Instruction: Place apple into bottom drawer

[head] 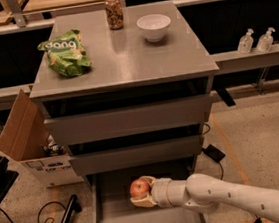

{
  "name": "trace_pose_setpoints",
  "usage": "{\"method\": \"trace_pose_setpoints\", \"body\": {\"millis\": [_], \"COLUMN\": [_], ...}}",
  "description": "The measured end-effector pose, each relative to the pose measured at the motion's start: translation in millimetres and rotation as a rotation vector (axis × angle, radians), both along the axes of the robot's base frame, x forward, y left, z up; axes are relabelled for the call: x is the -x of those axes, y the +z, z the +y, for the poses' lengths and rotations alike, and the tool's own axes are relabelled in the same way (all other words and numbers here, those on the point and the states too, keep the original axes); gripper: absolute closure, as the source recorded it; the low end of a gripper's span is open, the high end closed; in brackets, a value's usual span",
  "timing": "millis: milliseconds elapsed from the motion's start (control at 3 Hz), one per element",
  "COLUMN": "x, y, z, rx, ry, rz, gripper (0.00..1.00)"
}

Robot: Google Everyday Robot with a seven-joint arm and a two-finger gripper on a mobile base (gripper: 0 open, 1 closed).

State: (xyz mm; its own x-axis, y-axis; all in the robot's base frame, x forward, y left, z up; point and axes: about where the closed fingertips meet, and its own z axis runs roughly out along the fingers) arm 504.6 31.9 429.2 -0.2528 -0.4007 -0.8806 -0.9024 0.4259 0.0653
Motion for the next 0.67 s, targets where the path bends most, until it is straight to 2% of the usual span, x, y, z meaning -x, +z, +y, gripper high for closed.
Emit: {"method": "trace_pose_setpoints", "body": {"millis": [333, 667], "x": [-18.3, -32.8], "y": [-37.3, -92.5], "z": [14.3, 48.0], "rx": [-0.015, -0.085], "ry": [0.005, 0.073], "rz": [0.039, 0.057], "gripper": [1.0, 1.0]}}
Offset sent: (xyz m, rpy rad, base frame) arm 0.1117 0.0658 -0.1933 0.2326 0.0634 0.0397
